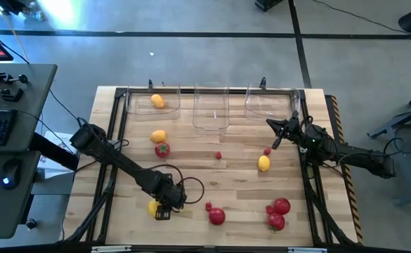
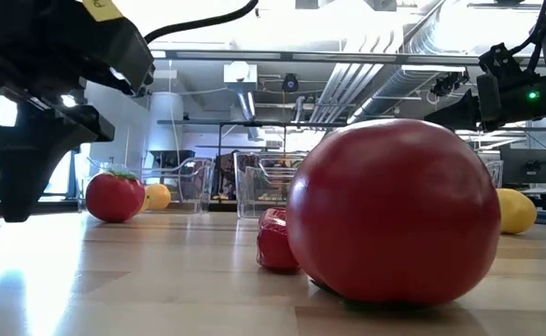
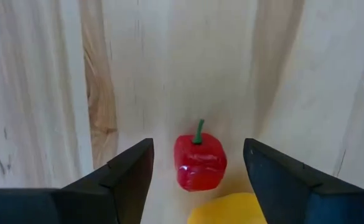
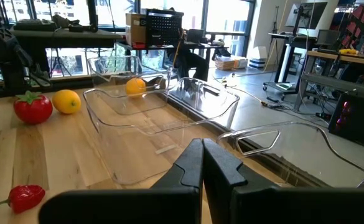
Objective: Sort produce into baskets
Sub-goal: Put the chili pepper into the right transparent bin
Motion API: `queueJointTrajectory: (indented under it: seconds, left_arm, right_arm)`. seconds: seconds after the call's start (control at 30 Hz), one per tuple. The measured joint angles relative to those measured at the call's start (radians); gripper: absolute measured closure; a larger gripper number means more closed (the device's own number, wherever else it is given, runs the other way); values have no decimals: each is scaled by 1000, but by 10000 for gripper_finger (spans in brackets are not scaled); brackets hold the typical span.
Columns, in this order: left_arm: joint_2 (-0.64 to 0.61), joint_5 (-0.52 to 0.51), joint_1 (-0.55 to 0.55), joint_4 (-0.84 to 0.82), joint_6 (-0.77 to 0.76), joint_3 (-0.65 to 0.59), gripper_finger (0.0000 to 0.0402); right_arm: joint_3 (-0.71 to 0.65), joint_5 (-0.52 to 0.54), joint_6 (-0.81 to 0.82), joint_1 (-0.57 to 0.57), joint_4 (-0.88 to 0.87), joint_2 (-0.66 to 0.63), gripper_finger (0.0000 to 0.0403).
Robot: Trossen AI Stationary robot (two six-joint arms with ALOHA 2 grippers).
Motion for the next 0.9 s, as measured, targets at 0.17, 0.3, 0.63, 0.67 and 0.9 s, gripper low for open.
queueJointTrajectory:
  seconds: [0.17,0.3,0.63,0.67,0.9]
  left_arm:
    - [0,-4,-22,0,-29,0,186]
    - [0,-22,-40,-1,-44,0,189]
    - [8,-85,-47,-12,-54,0,199]
    - [11,-86,-47,-13,-54,0,202]
    - [51,-73,-48,-27,-52,0,230]
  right_arm:
    - [0,0,0,0,0,0,403]
    - [0,0,0,0,0,0,403]
    - [0,0,0,0,0,0,403]
    - [0,0,0,0,0,0,403]
    - [0,0,0,0,0,0,403]
